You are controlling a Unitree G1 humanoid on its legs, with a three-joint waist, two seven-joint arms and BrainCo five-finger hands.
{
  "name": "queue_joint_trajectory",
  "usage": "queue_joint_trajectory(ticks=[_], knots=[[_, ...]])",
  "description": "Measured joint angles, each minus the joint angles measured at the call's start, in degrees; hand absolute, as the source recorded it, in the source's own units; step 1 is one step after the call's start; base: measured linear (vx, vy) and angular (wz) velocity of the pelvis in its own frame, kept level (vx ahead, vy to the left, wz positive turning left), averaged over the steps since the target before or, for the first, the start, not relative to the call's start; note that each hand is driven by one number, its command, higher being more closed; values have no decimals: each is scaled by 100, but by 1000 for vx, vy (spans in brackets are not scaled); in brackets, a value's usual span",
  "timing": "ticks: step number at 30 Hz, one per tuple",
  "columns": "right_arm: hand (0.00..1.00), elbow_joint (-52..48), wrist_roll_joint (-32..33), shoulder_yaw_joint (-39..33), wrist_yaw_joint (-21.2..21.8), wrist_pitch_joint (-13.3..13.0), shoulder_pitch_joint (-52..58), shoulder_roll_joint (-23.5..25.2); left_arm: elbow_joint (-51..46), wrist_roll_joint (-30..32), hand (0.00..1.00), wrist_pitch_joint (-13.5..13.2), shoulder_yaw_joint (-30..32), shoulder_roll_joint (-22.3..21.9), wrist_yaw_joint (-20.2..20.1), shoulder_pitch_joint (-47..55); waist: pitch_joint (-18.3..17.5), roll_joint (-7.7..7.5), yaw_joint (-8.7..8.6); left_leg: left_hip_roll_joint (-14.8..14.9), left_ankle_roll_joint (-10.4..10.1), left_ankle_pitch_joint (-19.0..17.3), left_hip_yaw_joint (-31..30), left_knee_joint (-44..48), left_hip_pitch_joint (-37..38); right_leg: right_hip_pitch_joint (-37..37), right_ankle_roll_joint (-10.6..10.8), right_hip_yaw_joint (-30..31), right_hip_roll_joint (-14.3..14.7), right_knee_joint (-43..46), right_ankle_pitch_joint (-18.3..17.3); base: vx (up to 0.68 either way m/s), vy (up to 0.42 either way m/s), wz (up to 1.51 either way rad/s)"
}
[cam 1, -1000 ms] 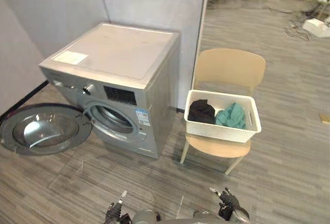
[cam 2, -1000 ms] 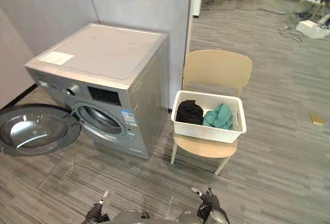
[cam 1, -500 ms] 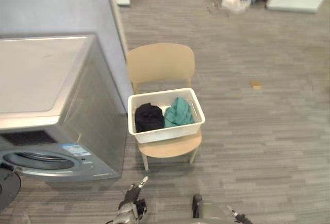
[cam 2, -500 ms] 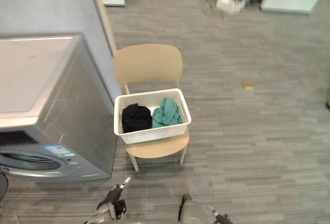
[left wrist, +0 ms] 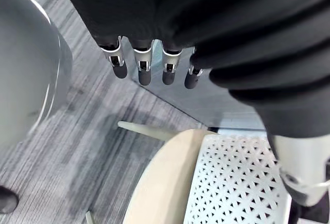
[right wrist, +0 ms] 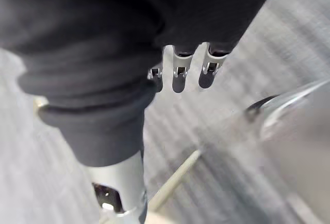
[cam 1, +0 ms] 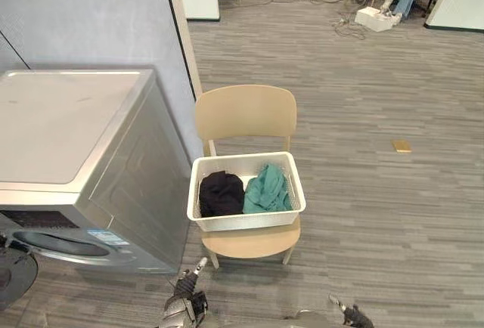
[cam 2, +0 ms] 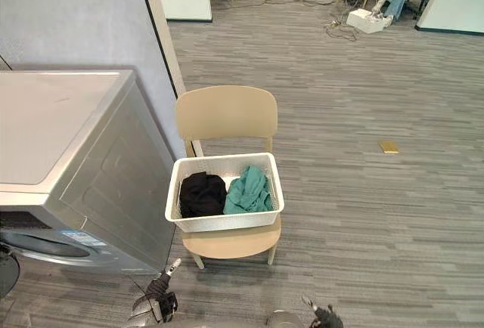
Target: Pick up the laundry basket with both hands and put the clothes into the washing machine.
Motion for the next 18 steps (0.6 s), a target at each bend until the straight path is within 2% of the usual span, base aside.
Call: queue_joint_trajectory(ticks=[1, 3, 4, 5, 6, 7, 10, 14, 16, 18], knots=[[0, -634, 0, 0, -86, -17, 11, 10, -1, 4, 0, -16, -184, 46, 2, 16, -1, -3, -27, -33, 117, -104, 340, -471, -44, 21, 53, 31, -118, -16, -20, 7, 104, -12], [0, -1704, -9, 18, -254, -107, 27, -8, -9, 9, 0, -23, -254, 62, 10, 64, -10, 12, -89, -145, 165, -75, 499, -1826, -29, -36, 218, 69, -236, -13, -44, 35, 208, -7], [0, -2321, -14, -2, -389, -210, 30, -108, -4, 16, 0, -22, -269, 44, 19, 113, -63, 110, -92, -235, 181, 424, 449, -2653, -31, -139, 346, 110, -229, 52, -83, 62, 238, -8], [0, -2565, -18, -23, -445, -262, 24, -152, 2, 15, 0, -22, -270, 52, 22, 140, -93, 146, -87, -273, -2, 312, 396, -2759, -1, -182, 424, 144, -231, 70, -121, 88, 240, 1], [0, -3044, -26, -88, -550, -341, 0, -179, 42, 21, 0, -15, -307, 121, 33, 154, -168, 119, -129, -469, -85, 246, 353, -3110, 97, -216, 561, 191, -329, -6, -79, 102, 244, 16], [0, -3583, -199, -131, -670, -377, -10, -161, 94, 149, 0, -6, -429, 218, 34, 154, -178, 37, -210, -620, -86, 246, 356, -3436, 157, -210, 681, 168, -463, -178, 26, 94, 238, 22], [0, -4574, -697, -42, -809, -560, -92, -159, 133, 556, 0, 38, -654, 397, 21, 249, -196, -47, -194, -944, 1, 315, 509, -3833, 339, 32, 868, 222, -657, -791, 399, 95, 193, -7], [0, -5043, -1272, 393, -884, -644, -336, -282, 133, 689, 0, 30, -742, 514, 46, 405, -214, -12, -142, -1115, 49, 371, 641, -4163, 583, 201, 929, 286, -725, -1187, 619, 61, 113, -15], [0, -5014, -1640, 792, -772, -639, -477, -633, 128, 688, 0, 9, -1004, 552, 88, 401, -223, 12, -51, -1114, 31, 508, 630, -4397, 591, 175, 920, 256, -680, -1241, 665, 40, -5, 2], [0, -4855, -1843, 1187, -655, -617, -709, -987, 127, 690, 0, 1, -1208, 534, 82, 390, -221, 18, -55, -1110, 25, 622, 603, -4576, 618, 158, 911, 215, -648, -1258, 679, 13, -19, 8]])
